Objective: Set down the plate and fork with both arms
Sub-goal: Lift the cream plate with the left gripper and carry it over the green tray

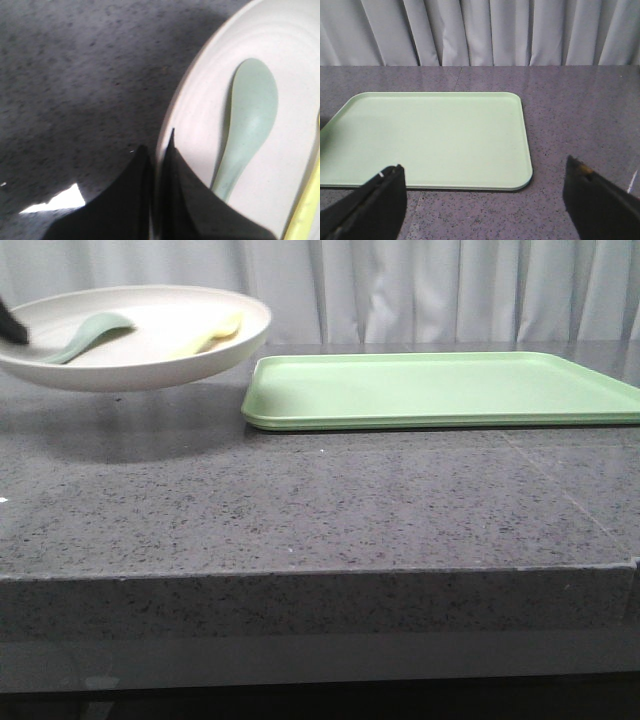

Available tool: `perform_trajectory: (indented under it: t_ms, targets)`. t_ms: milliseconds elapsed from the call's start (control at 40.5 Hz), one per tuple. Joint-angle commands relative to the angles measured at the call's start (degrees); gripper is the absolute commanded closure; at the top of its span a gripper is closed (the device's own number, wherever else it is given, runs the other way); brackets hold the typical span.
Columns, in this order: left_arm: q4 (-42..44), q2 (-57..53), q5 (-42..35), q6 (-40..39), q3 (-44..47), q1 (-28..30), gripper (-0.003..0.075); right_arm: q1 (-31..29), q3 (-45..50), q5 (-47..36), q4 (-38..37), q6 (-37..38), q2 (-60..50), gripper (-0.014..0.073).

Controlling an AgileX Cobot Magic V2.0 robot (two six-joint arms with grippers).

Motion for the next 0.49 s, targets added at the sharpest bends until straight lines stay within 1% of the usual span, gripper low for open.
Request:
perform_trajectory:
  t_ms: [0,123,296,469]
  targets:
    - [-4.7,-0.69,-2.42,-0.61,-5.51,-4.45,0.0738,-0.19,-2.19,-5.01,0.17,-0.11,0.35,-0.0008]
    - [-4.57,3.65,-2.96,-2.59,-11.95,-10.55,0.0738,-0.19,-2.19,-5.01,0.17,-0.11,0.35,-0.0008]
    - [-3.19,11.89,-2.96,-7.46,-23.06,-18.94,0.0738,-0.19,-2.19,-5.01,0.17,-0.11,0.35,-0.0008]
    - [-3.19,19.87,-1.86,-11.62,-33.46,-24.35,0.0738,-0.19,-2.19,-5.01,0.17,-0.11,0.35,-0.0008]
